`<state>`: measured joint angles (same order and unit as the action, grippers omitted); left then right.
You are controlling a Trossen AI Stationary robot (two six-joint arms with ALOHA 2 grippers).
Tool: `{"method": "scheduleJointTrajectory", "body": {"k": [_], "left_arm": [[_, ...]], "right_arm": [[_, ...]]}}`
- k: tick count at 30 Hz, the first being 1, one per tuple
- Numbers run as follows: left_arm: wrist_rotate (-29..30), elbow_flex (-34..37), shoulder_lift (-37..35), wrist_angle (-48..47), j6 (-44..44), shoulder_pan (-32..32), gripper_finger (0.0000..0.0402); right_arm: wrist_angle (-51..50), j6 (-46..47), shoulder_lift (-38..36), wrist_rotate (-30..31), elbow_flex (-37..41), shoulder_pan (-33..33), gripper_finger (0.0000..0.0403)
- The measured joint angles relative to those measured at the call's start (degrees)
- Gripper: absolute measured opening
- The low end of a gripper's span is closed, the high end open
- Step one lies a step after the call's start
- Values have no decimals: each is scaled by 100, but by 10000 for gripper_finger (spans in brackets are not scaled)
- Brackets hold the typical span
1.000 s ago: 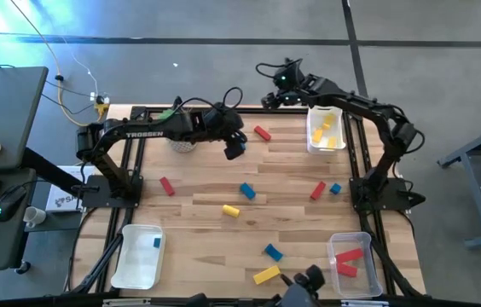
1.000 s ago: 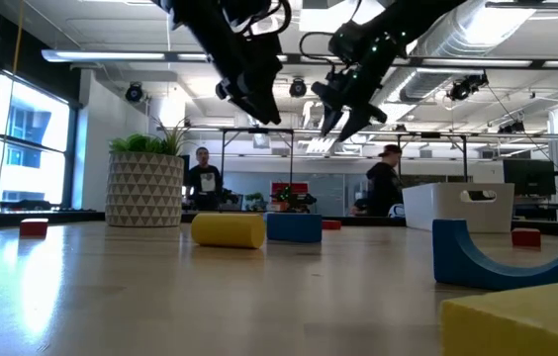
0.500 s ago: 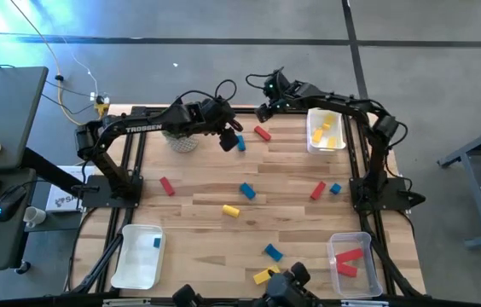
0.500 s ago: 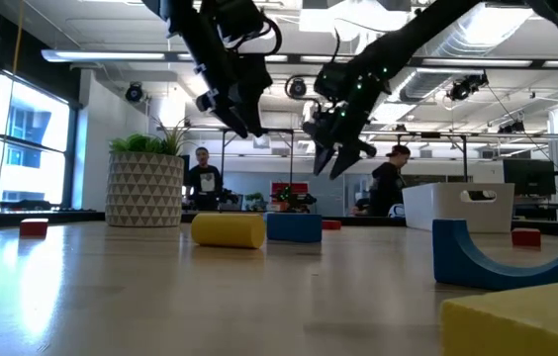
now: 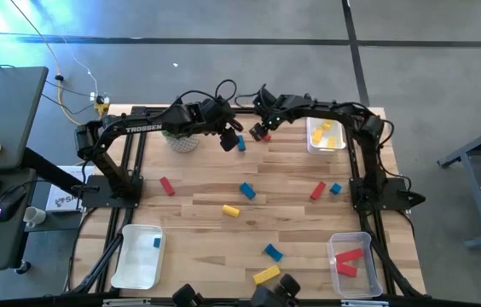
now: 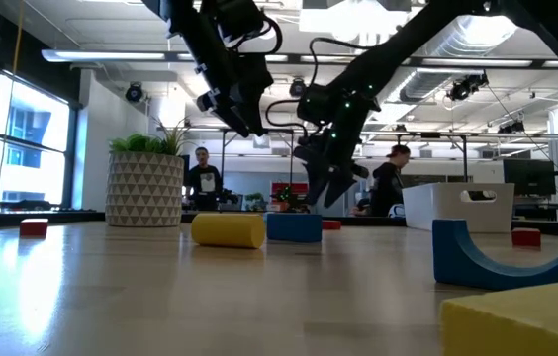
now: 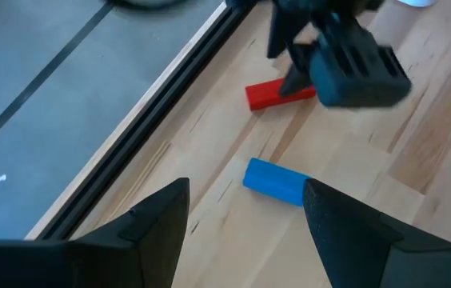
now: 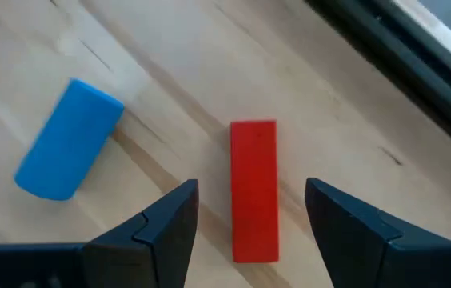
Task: Sort & place blocks by color
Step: Put the red block into the transparent bin
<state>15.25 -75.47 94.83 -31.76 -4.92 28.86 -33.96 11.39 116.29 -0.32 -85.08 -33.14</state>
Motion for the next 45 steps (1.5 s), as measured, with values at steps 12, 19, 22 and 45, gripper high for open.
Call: {"method": "scheduleJointTrajectory", "body": {"k": [12, 19, 22, 45], "left_arm": [[4, -1, 0, -8, -1, 0, 232], [-1, 0, -2, -32, 1, 0, 232], [-2, 0, -2, -42, 12, 0, 232], [-267, -1, 0, -84, 58, 0, 232]], "right_arm": [[-325, 30, 369, 438, 2, 177, 216], [-445, 74, 510, 358, -11, 179, 184], [-477, 72, 512, 339, -11, 191, 139], [-2291, 1285, -381, 656, 19, 968, 75]]}}
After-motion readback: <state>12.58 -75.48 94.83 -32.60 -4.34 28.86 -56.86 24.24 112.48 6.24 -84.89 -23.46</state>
